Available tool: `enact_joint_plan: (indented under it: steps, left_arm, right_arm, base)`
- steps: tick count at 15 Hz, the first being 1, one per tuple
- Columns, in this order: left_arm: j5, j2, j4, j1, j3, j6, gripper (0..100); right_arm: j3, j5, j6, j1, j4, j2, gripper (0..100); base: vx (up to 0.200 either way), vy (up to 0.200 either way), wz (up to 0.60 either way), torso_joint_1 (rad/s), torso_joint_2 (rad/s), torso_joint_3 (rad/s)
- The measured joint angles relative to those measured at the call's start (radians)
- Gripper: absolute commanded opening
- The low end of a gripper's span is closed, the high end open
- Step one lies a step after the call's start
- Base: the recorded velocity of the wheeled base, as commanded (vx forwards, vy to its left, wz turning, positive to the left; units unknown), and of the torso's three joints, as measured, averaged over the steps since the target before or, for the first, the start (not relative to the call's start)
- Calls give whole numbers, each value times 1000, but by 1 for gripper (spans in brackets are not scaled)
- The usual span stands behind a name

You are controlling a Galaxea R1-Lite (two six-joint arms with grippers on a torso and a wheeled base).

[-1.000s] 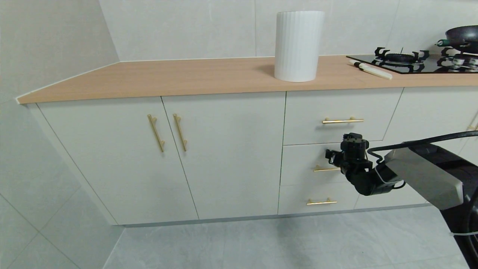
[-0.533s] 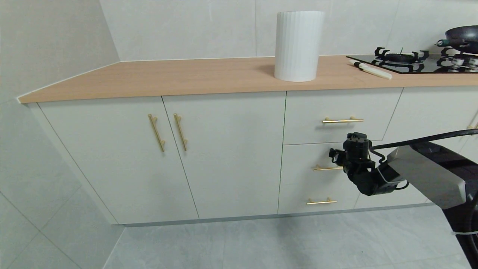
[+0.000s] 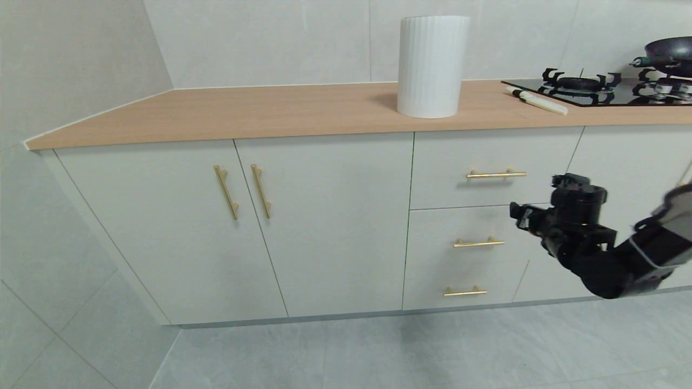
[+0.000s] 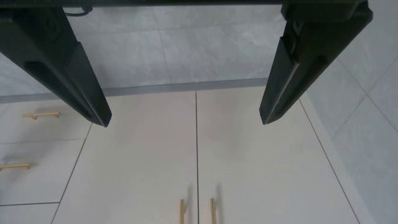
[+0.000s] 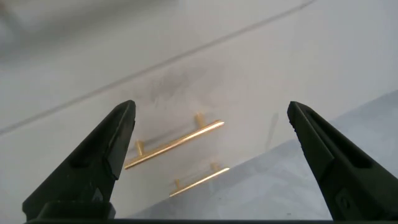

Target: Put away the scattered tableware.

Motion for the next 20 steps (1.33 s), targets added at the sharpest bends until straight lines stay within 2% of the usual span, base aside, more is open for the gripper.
enact_joint_plan:
  steps: [5, 8, 10, 16, 18, 20]
  left_arm:
    - [0, 0, 0, 0, 0, 0, 100]
    - [0, 0, 0, 0, 0, 0, 100]
    - [0, 0, 0, 0, 0, 0, 100]
    - [-1, 0, 0, 0, 0, 0, 100]
    - [0, 0, 0, 0, 0, 0, 100]
    - [0, 0, 0, 0, 0, 0, 100]
  right_arm:
    - [396, -23, -169, -18, -68, -563, 100]
    - [589, -31, -307, -24, -36, -907, 100]
    - [671, -51, -378, -27, 64, -1133, 100]
    - [751, -114, -442, -32, 601, -1782, 100]
    - [765, -164, -414, -33, 676, -1903, 100]
    - [780, -184, -403, -53, 690, -1966, 100]
  base:
    - [0, 0, 0, 0, 0, 0]
    - [0, 0, 0, 0, 0, 0]
    - [0, 0, 0, 0, 0, 0]
    - [0, 0, 0, 0, 0, 0]
    - [0, 0, 0, 0, 0, 0]
    - [0, 0, 0, 0, 0, 0]
